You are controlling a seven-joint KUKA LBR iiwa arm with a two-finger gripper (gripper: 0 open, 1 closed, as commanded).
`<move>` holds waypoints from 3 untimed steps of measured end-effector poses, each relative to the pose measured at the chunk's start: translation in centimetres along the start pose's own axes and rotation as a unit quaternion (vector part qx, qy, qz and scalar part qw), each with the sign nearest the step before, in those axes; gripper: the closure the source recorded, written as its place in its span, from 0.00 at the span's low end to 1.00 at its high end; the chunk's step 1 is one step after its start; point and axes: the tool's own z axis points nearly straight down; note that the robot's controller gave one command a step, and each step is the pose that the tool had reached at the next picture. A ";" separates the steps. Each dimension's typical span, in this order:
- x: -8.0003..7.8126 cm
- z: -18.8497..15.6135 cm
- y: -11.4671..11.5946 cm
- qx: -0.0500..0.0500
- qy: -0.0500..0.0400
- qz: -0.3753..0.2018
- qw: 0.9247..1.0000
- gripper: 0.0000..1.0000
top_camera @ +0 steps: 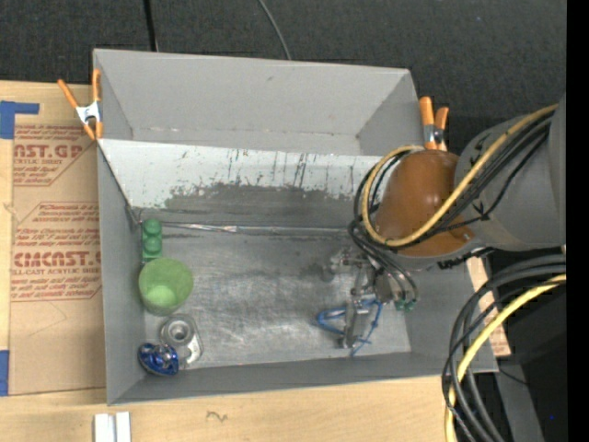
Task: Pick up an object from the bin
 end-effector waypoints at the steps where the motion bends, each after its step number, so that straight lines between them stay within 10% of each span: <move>1: 0.0 -0.1 0.2 0.000 -0.001 -0.001 1.000 1.00; 2: 0.3 -12.8 -2.1 0.001 -0.002 -0.014 1.000 1.00; 3: 0.4 -12.3 -1.9 -0.001 0.002 -0.015 1.000 0.00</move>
Offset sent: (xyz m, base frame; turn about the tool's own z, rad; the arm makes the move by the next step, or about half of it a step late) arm 0.0000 0.0000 0.0000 0.0000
